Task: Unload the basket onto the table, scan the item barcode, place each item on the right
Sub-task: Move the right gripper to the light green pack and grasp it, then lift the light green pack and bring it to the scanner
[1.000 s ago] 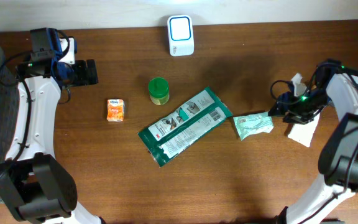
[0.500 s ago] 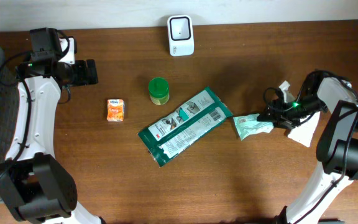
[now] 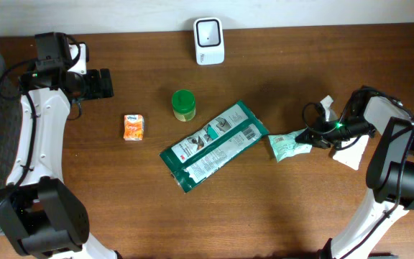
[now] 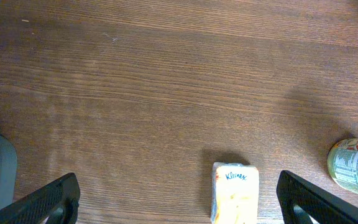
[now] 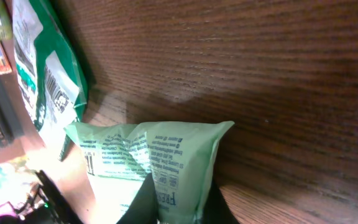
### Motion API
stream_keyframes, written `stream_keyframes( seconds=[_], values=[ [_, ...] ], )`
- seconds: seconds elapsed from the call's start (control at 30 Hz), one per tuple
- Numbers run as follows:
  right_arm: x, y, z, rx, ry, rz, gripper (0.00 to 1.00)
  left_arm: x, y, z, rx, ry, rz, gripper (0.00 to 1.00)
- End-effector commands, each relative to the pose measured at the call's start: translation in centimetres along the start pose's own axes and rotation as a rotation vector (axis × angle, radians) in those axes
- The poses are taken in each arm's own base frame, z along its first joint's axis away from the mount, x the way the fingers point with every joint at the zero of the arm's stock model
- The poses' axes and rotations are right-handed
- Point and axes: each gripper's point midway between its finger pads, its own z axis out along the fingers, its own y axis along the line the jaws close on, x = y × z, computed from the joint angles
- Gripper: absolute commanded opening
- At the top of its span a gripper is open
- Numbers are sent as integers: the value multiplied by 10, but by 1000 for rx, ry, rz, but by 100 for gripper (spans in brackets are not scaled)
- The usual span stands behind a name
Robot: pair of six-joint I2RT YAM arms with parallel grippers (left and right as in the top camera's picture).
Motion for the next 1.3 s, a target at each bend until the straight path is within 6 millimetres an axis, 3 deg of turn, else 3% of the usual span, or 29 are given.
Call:
stream_keyframes(
  seconds=[0.0,0.13,0.2,0.4,0.5,0.57,0.83,1.03,1.27],
  values=[
    [16,-20,15,73,70,19,4,-6,1,-1,-4,-13,4,99],
    [11,-7,7,30,57,23,4,-6,1,-1,-4,-13,5,99],
    [3,9,-6,2,29,8,4,-6,1,-1,-4,-13,4,99],
    [-23,97,-82,-105,-183,-164,4,-6,1,-1,-4,-13,4,99],
    [-25,143,-123,-126,-306,-235,4,-6,1,-1,-4,-13,4,99],
    [-23,169,-139,-125,-366,-260,4,-6,1,-1,-4,-13,4,99],
    [-23,259,-159,-220,-465,-249,4,-6,1,-1,-4,-13,5,99],
    [-22,298,-173,-277,-472,-207,4,-6,1,-1,-4,-13,4,99],
    [-17,342,-196,-321,-509,-280,4,-6,1,-1,-4,-13,4,99]
  ],
)
